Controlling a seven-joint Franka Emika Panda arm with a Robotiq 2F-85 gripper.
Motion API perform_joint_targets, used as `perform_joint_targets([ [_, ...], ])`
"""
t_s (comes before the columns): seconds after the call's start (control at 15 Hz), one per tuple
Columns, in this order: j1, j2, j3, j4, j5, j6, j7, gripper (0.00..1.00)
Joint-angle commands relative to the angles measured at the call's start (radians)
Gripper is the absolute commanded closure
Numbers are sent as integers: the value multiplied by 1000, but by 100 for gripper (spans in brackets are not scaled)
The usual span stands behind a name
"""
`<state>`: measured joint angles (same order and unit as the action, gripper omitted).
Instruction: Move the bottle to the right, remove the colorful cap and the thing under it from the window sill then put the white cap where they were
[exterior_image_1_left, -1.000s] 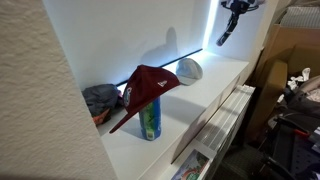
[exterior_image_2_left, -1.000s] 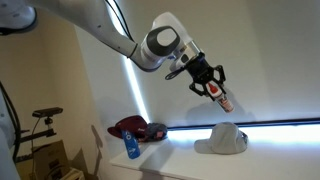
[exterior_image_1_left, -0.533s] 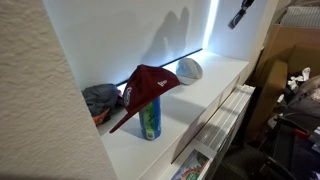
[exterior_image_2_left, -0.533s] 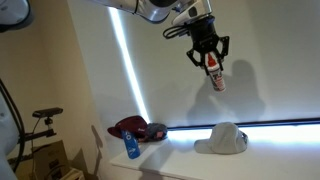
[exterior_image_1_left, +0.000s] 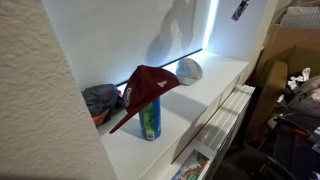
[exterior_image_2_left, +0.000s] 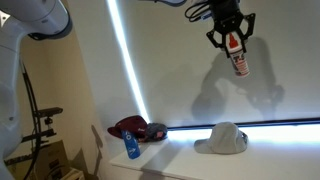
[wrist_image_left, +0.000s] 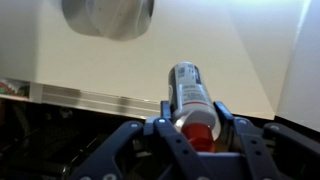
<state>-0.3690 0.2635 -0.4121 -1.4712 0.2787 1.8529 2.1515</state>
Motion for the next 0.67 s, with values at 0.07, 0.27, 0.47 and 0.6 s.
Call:
perform_joint_targets([
  [0.07,-50,197,10,294,18,72,202,80],
  [0.27,-81,303,23,428,-4,106,297,80],
  [0.47,-95,426,0,551,13,62,321,80],
  [0.6,-117,502,7,617,15,31,333,80],
])
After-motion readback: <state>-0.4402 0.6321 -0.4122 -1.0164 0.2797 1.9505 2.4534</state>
